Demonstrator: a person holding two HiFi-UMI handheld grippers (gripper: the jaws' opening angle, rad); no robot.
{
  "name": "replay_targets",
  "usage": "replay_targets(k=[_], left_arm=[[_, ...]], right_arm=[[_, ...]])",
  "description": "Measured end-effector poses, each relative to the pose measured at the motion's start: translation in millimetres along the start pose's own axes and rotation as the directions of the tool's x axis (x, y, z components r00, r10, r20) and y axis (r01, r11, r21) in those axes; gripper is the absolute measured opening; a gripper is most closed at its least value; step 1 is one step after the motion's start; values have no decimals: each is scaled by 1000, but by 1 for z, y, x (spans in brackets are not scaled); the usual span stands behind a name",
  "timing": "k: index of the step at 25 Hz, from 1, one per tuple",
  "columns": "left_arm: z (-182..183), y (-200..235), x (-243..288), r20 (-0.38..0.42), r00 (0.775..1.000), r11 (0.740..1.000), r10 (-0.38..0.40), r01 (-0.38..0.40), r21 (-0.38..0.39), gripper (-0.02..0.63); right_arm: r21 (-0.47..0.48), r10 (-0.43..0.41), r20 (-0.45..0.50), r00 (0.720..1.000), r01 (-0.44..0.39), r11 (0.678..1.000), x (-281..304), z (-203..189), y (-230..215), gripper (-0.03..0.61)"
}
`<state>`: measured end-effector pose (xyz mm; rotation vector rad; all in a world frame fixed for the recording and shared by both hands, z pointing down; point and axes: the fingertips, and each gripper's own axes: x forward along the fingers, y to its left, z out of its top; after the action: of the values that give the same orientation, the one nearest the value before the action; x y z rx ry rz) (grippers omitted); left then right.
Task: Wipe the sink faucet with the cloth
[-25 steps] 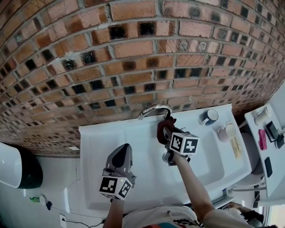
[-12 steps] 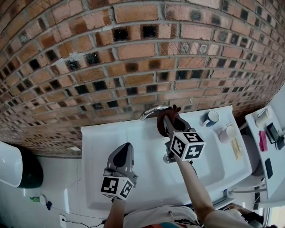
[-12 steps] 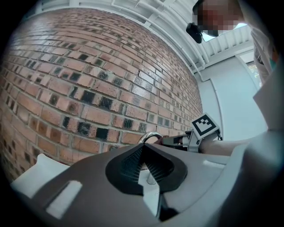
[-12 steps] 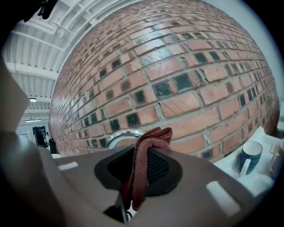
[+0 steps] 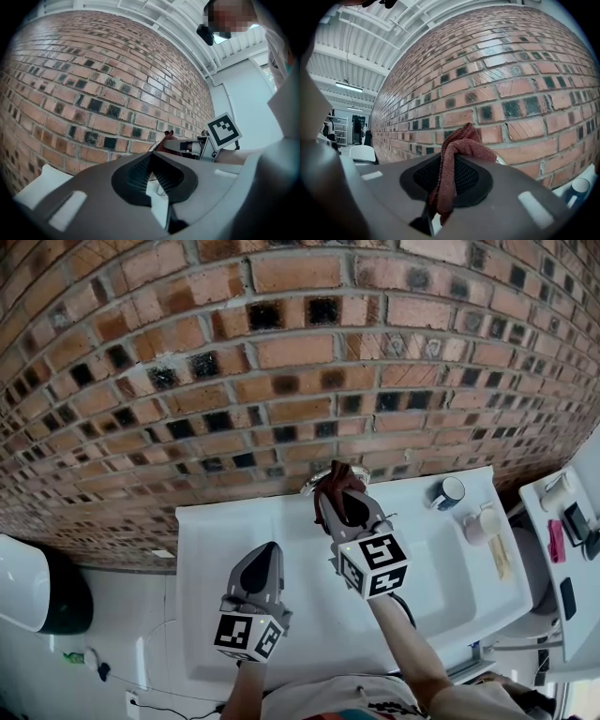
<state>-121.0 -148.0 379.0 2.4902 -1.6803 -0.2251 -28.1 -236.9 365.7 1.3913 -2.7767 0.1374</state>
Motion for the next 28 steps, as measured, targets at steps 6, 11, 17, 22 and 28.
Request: replay_targets(k=[6, 11, 17, 22, 28], left_arm=[[2, 6, -2, 5, 1000, 1000, 13, -13, 0, 5], [1, 10, -3, 1, 1000, 1000, 20, -20, -4, 5], [-3, 13, -4, -2, 999, 999, 33, -33, -17, 5], [-2, 13, -7, -1, 999, 999, 35, -35, -14, 5], [-1, 26, -13, 3, 998, 997, 67, -67, -32, 5]], right_arm=[[-24, 41, -40, 998, -42, 999, 10, -16, 15, 49], [-28, 72, -111, 991, -75, 997, 17, -36, 23, 49], [-25, 177, -109, 978, -181, 983, 14, -30, 59, 49], [-38, 122, -148, 981, -129, 991, 36, -34, 50, 49], [-70, 83, -115, 990, -92, 993, 36, -13, 39, 48]])
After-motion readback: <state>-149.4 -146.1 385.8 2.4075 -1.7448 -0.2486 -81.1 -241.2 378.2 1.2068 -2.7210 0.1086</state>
